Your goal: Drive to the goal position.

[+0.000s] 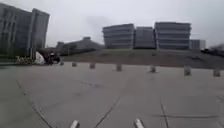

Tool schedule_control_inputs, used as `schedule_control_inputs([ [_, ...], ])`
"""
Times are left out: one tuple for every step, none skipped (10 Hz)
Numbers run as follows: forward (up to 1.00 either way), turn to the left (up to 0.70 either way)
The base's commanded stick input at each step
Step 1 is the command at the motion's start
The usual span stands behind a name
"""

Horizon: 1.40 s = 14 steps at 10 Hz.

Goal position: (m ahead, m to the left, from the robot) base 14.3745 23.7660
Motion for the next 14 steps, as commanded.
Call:
schedule_control_inputs([
  [1.00,0.00],
  [1.00,0.00],
  [1.00,0.00],
  [1.00,-0.03],
  [1.00,-0.14],
  [1.00,-0.28],
  [1.00,-0.38],
  [1.00,-0.38],
  [1.00,-0.38],
  [1.00,-0.01],
  [1.00,0.00],
  [1.00,0.00],
  [1.00,0.00],
  [1.00,0.00],
])
